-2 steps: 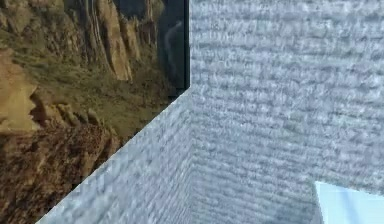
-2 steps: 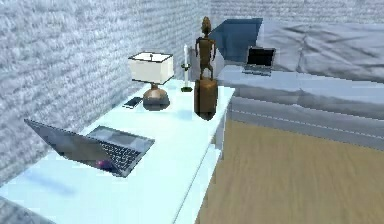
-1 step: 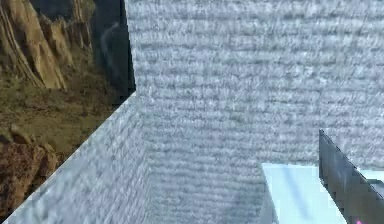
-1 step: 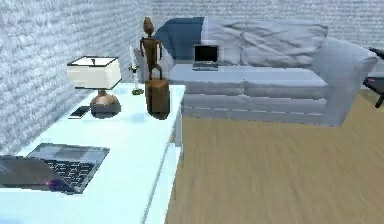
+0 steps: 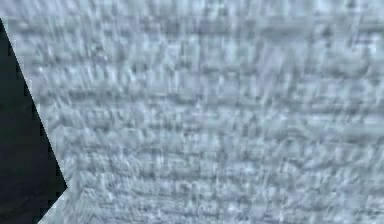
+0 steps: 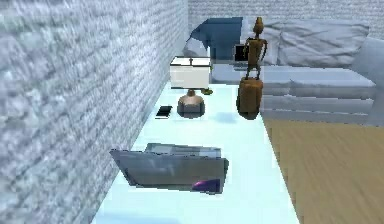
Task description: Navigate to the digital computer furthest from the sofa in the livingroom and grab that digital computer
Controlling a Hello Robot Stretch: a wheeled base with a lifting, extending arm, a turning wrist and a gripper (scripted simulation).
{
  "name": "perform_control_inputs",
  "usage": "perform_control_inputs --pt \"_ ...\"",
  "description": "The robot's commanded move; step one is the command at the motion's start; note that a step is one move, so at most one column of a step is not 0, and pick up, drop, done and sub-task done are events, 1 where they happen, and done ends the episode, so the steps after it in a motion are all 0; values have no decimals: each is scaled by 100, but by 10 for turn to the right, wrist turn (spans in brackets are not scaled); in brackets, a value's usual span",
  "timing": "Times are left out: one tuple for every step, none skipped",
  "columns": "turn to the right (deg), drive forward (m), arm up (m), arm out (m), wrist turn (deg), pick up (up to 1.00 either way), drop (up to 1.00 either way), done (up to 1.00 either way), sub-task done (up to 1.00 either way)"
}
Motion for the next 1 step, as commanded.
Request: perform_control_inputs --pt "60 0 0 0 0 0 0 0 0"
